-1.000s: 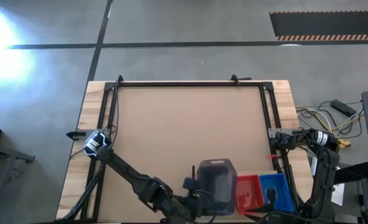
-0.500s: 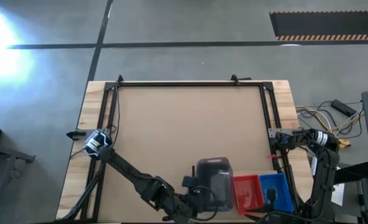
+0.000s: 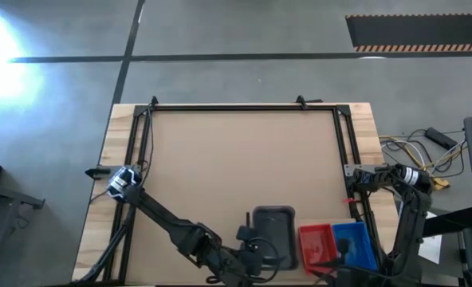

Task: Stack baskets on shelf by color
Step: Stack the black bin on top of the black bin on the shelf

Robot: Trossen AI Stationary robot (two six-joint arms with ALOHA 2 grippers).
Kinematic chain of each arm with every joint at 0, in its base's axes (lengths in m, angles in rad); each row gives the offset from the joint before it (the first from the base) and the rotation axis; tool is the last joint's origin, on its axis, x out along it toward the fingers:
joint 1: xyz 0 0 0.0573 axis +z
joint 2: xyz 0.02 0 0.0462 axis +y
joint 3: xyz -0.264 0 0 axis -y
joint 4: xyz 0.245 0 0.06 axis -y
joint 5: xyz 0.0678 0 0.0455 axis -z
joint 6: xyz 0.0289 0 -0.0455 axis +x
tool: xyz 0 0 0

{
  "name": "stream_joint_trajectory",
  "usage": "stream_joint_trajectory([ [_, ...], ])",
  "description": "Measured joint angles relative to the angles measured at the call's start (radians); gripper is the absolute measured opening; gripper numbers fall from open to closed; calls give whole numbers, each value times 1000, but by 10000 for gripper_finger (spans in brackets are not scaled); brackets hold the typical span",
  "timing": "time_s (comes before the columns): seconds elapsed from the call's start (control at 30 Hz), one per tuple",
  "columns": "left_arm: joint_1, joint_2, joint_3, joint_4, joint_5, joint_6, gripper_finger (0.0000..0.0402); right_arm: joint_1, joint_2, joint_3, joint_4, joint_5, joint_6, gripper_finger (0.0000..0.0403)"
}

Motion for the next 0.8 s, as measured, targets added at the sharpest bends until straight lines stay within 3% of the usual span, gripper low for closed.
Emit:
stream_joint_trajectory([
  [0.23, -18, -69, 20, -46, -27, 36, 196, -47, 0, -15, -15, -54, -23, 52],
  [0.33, -38, -84, 13, -133, -127, 18, 196, -75, 1, -39, -3, -66, -23, 52],
  [0.5, -73, -84, 12, -273, -335, -51, 196, -161, 2, -72, 9, -198, -42, 52],
  [0.67, -89, -85, -32, -348, -371, -166, 196, -214, 2, -70, 72, -291, -176, 52],
  [0.8, -99, -85, -81, -343, -376, -192, 196, -238, 1, -63, 162, -425, -276, 52],
])
